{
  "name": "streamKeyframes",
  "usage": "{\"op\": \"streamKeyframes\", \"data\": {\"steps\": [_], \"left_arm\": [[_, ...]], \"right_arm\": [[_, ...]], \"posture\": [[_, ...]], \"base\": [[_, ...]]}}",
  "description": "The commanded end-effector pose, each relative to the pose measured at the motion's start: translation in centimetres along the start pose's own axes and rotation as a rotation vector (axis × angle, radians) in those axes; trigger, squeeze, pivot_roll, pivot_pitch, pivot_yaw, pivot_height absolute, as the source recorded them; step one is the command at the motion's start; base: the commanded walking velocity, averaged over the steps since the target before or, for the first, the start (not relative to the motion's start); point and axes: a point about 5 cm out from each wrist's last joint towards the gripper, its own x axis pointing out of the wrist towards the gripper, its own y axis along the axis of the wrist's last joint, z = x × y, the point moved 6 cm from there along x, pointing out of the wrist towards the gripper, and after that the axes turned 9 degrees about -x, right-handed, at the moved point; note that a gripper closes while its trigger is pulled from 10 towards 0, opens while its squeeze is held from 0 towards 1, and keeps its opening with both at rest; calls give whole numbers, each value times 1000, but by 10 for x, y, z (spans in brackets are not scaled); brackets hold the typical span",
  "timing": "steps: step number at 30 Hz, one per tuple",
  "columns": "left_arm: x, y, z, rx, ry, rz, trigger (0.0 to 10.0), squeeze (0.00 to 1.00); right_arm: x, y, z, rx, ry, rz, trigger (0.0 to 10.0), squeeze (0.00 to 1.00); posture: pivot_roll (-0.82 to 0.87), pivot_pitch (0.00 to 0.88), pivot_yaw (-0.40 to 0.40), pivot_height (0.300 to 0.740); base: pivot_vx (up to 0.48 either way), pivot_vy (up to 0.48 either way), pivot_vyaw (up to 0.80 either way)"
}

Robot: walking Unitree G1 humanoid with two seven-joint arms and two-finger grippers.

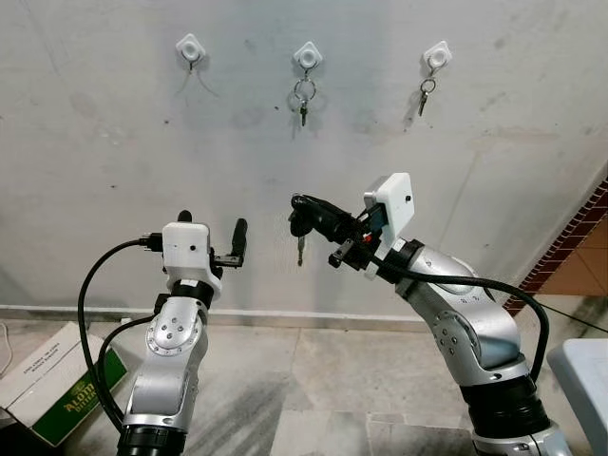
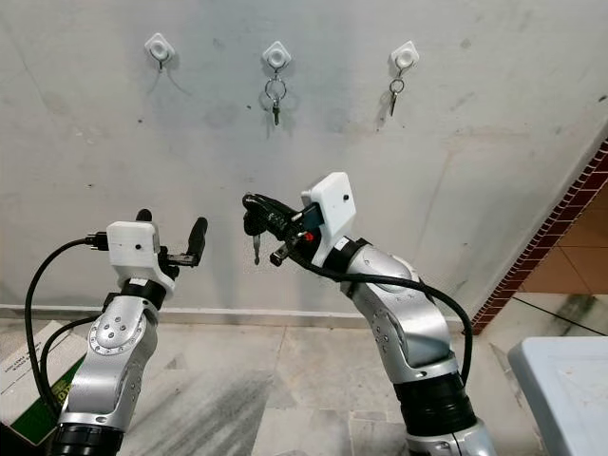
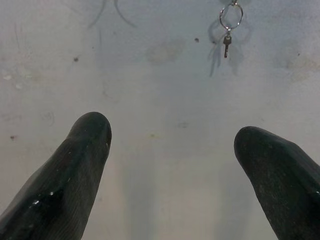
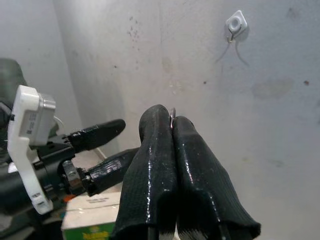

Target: Hang keys on a hook

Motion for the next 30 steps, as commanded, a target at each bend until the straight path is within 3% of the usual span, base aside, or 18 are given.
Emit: {"op": "streamKeyframes", "data": {"steps": [1, 18, 25, 30], "left_arm": [[0, 8, 3, -5, -11, 16, 10000, 0], [-7, 8, -5, -21, 27, -2, 10000, 0], [-5, 12, -5, -30, 34, 3, 10000, 0], [0, 13, -4, -40, 26, 0, 10000, 0]], "right_arm": [[2, 14, -5, 2, 29, 41, 10000, 0], [5, 13, -7, -6, 34, 19, 10000, 0], [6, 14, 5, -37, -43, 21, 10000, 0], [5, 12, 4, -50, -48, 11, 10000, 0]], "posture": [[9, 0, 39, 740], [29, 0, 25, 740], [21, 0, 36, 740], [11, 2, 39, 740]], "base": [[0, 0, 0], [0, 0, 0], [0, 0, 0], [0, 0, 0]]}}
